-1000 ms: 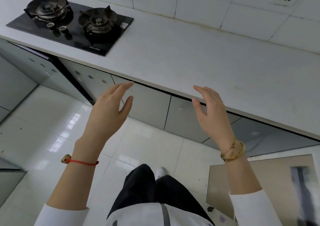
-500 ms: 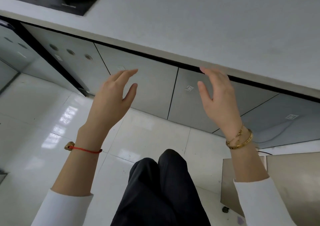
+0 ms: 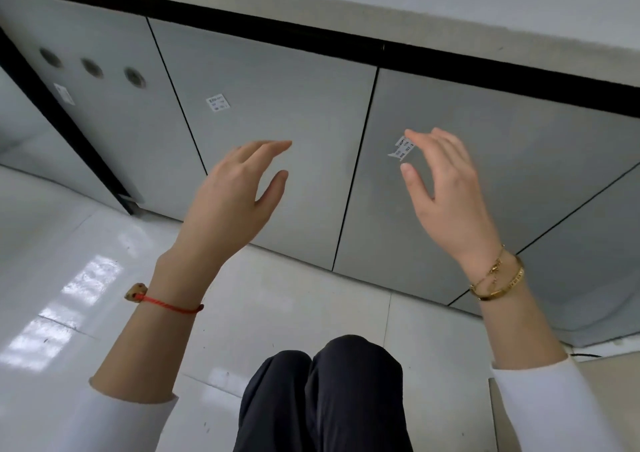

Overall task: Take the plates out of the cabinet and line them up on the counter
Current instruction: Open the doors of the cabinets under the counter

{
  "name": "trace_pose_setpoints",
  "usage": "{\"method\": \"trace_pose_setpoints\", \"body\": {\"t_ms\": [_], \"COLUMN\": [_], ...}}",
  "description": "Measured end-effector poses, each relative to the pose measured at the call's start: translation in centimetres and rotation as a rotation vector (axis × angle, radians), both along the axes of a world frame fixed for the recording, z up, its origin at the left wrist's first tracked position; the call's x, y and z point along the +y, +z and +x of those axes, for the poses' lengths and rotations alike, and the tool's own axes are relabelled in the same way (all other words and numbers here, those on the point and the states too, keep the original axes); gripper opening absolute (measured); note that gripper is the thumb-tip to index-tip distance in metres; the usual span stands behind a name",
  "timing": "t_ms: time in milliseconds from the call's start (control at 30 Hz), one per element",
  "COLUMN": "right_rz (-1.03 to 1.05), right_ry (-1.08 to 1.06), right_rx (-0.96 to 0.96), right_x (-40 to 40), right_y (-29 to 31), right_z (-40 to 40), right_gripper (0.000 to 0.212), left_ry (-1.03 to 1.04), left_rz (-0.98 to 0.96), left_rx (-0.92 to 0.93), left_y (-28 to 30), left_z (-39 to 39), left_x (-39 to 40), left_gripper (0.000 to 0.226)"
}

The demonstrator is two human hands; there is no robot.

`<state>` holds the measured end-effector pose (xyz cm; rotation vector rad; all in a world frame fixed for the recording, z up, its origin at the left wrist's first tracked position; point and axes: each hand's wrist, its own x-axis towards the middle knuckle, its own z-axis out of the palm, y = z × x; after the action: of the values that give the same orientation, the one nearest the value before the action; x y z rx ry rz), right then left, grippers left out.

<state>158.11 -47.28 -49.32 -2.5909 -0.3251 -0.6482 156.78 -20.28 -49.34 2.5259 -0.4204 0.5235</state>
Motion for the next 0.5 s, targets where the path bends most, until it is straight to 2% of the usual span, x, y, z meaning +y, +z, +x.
{"method": "trace_pose_setpoints", "body": {"t_ms": [200,500], "right_rz": [-0.01,-0.101], "right_ry": [-0.005,-0.059], "right_rx": [-0.128,-0.274], "right_x": [0.5,1.3], "right_y": [-2.5,0.3], "right_z": [1.2,4.8], "right_gripper": [0.04,0.043], "left_ry": [-0.02,-0.042], "left_rz": [0.02,0.021], "left_rx": [-0.089,-0.156], "left_y": [-2.6,-1.3], "left_z": [1.4,7.3], "left_x": [-0.8,-3.4], "left_gripper": [0.039,0.038]}}
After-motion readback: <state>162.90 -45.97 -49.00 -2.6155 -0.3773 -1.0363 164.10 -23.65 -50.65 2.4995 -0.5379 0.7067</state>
